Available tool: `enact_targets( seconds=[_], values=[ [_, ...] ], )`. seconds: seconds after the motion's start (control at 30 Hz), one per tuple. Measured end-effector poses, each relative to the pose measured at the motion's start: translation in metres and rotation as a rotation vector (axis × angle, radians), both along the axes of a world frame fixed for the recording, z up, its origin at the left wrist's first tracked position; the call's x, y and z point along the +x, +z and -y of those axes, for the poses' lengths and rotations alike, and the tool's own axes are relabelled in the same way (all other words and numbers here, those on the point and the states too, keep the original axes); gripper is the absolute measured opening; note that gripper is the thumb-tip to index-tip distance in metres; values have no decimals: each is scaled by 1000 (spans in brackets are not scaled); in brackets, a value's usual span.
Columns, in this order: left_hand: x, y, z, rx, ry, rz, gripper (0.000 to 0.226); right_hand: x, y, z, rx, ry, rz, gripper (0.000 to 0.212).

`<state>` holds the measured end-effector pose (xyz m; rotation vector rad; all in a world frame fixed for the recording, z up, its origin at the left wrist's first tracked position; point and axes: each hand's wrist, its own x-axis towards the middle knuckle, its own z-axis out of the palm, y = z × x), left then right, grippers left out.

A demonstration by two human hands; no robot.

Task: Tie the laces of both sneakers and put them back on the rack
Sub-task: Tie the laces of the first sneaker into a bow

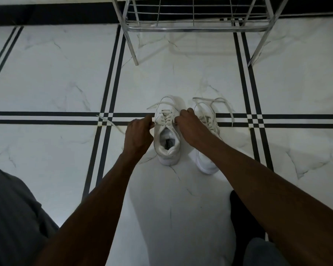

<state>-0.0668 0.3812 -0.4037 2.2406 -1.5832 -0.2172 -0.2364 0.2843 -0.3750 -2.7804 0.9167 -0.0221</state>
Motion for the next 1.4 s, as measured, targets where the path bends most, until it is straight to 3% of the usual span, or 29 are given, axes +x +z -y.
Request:
enact_targets(
  seconds=[0.1, 0.17, 0.3, 0.47, 0.67, 0.87, 1.1, 1.2, 1.27, 1.4],
  values=[
    [7, -4, -5, 41, -21, 72, 22, -5, -1, 0, -52, 3, 13, 19],
    [10, -6, -7, 76, -6, 95, 21, -9, -7, 0, -73, 17, -9, 23],
    [8, -8, -9, 70, 41, 42, 17, -9, -20, 3, -109, -13, -28, 19],
    [9, -5, -5, 126, 77, -28, 13, 0, -8, 2, -35, -111, -105, 8],
    [15, 1, 2, 215, -6, -75, 19, 3, -4, 11, 138, -185, -200, 23],
    [6, 7, 8, 209, -30, -49, 33, 6, 2, 12, 294, -223, -74, 14],
    [2, 2, 1, 194, 11, 118, 16, -1, 2, 7, 169, -202, 25, 16],
    [0, 5, 2, 206, 27, 122, 15, 1, -4, 7, 208, -211, 29, 14],
    [4, 8, 4, 216, 38, 4, 17, -1, -10, 13, 306, -214, 48, 14],
    [22, 17, 3, 155, 26, -518, 30, -11, -2, 29, 524, -295, 134, 36]
  ],
)
